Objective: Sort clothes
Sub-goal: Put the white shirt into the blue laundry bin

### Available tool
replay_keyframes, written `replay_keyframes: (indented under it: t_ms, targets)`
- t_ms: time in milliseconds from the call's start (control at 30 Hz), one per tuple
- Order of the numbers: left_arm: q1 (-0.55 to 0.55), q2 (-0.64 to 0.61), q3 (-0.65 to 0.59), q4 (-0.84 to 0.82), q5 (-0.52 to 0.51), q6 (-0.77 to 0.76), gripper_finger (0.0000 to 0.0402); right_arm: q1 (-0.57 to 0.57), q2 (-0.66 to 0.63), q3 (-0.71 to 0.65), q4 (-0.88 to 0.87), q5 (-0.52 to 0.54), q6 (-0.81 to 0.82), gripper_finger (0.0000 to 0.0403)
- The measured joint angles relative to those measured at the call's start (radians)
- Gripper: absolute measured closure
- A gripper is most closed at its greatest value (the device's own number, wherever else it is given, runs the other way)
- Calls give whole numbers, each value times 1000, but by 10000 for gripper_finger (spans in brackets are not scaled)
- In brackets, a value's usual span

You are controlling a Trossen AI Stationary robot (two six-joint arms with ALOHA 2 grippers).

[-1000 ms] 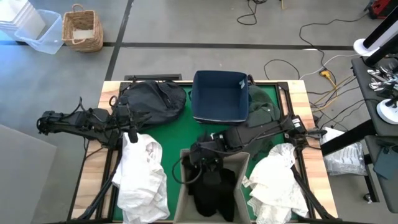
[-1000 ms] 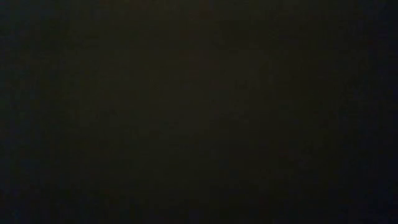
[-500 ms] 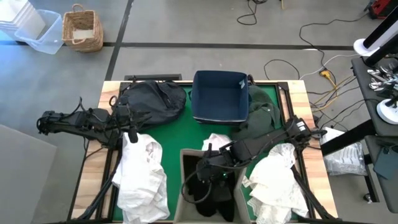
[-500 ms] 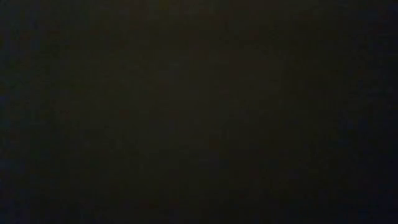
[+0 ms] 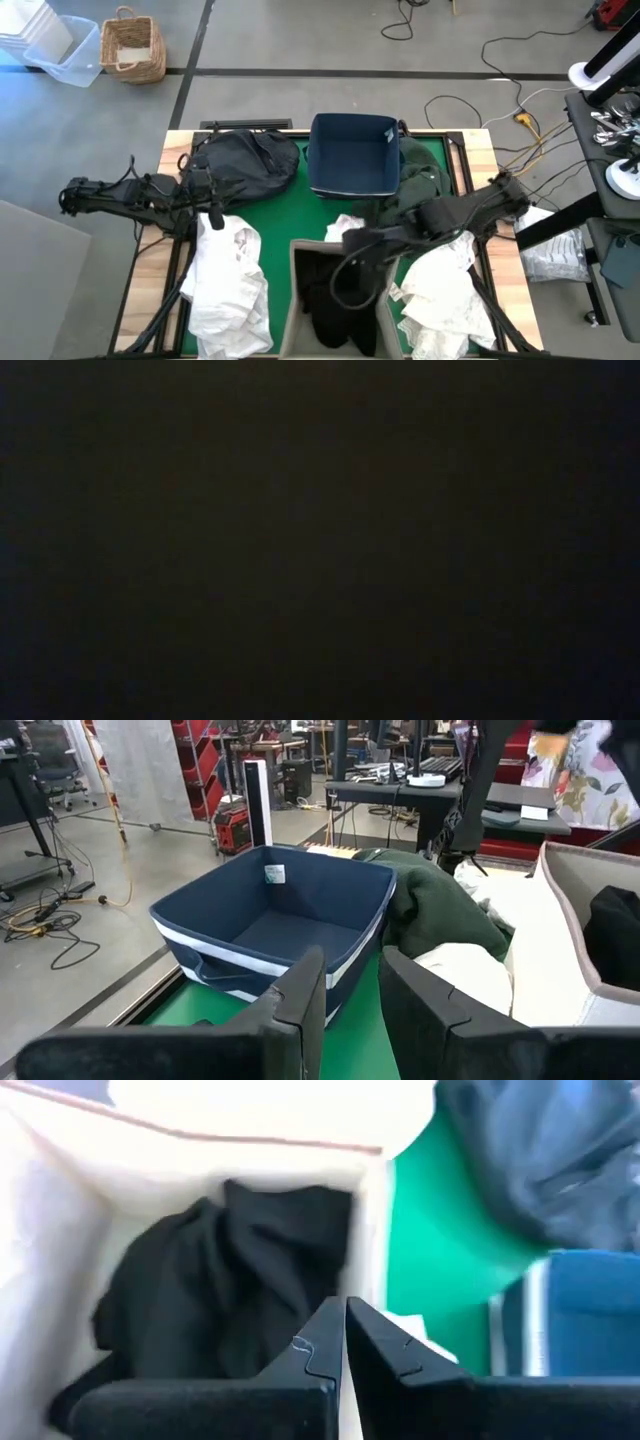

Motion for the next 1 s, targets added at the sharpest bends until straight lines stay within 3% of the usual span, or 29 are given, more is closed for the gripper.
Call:
replay_keyframes:
  t_ms: [133, 600, 767, 1000]
  targets:
    - [0, 30, 0, 37, 0, 12, 325, -14, -90, -101, 25, 75, -26, 394]
    - [0, 142, 0, 87, 0, -24, 325, -82, -508, -627, 452, 74, -209, 394]
    - [0, 172, 0, 89, 0, -65, 325, -94, -580, -725, 547, 75, -244, 393]
    - [0, 190, 2, 98, 18, -159, 325, -109, -607, -785, 545, 75, -240, 393]
